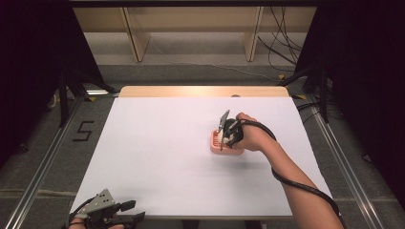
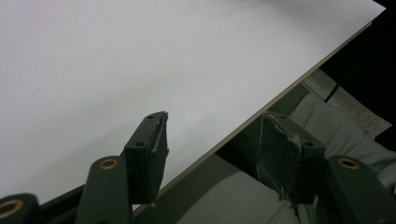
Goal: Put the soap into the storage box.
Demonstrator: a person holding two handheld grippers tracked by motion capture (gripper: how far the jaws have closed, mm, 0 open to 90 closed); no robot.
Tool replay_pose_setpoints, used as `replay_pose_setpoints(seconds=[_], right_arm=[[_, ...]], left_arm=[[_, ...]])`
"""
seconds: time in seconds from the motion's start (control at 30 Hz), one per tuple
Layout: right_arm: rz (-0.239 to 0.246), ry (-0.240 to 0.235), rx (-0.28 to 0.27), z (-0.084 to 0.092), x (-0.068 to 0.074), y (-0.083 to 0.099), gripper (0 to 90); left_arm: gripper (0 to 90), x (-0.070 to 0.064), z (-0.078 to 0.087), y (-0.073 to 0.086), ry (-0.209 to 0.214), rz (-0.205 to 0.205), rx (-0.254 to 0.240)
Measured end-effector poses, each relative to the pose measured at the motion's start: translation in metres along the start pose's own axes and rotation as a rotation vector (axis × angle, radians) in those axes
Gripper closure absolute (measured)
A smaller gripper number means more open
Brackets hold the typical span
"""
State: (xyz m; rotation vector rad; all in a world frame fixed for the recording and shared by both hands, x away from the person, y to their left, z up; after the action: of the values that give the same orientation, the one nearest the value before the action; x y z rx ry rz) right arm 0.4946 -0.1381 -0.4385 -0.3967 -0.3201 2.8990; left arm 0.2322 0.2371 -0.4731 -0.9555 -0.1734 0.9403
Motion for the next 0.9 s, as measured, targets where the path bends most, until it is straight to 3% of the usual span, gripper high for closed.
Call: replay_pose_setpoints(seconds=[0.07, 0.23, 0.3, 0.37, 0.43, 0.5, 0.67, 0.77, 0.83, 0.87, 0.9], right_arm=[[-0.037, -0.003, 0.012, 0.000, 0.001, 0.000, 50.4], [-0.012, -0.005, 0.012, -0.001, 0.000, -0.002, 50.4], [0.026, -0.004, 0.006, -0.003, -0.003, -0.004, 50.3], [-0.017, -0.011, 0.012, -0.004, -0.001, -0.004, 50.3], [-0.005, -0.004, 0.007, -0.004, -0.002, -0.004, 50.3], [-0.008, -0.004, 0.015, -0.005, -0.002, -0.005, 50.3], [0.002, -0.006, 0.012, -0.009, -0.003, -0.004, 50.3], [-0.016, -0.011, 0.009, -0.010, -0.004, -0.004, 50.2], [0.011, -0.003, 0.007, -0.011, -0.006, -0.005, 50.2], [-0.006, 0.003, 0.013, -0.010, -0.005, -0.005, 50.2], [0.019, 0.003, 0.006, -0.011, -0.007, -0.006, 50.2]], left_arm=[[41.4, 0.000, 0.000, 0.000, 0.001, 0.002, 0.001], [41.4, 0.000, 0.000, 0.000, 0.000, -0.006, -0.004], [41.4, 0.000, 0.000, 0.000, 0.000, -0.001, 0.000], [41.4, 0.000, 0.000, 0.000, 0.001, 0.001, 0.001], [41.4, 0.000, 0.000, 0.000, 0.000, -0.013, -0.008], [41.4, 0.000, 0.000, 0.000, 0.000, 0.002, 0.001], [41.4, 0.000, 0.000, 0.000, -0.001, -0.005, -0.005], [41.4, 0.000, 0.000, 0.000, 0.001, 0.001, 0.002], [41.4, 0.000, 0.000, 0.000, 0.002, -0.018, -0.005], [41.4, 0.000, 0.000, 0.000, -0.005, -0.018, -0.007], [41.4, 0.000, 0.000, 0.000, 0.001, -0.015, -0.003]])
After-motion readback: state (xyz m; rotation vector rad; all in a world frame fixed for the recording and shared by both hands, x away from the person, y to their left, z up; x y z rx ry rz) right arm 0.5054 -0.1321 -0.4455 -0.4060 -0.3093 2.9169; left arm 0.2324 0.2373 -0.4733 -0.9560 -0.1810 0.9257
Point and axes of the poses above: each handheld gripper's, and its own axes: z roughly backward along the jaws, y roughly out of its underside, x roughly to its left, the point moved 1 cm from there along -z, roughly forward along the jaws, and after that the axes turned 4 degrees about -y, right-handed, at the moved point
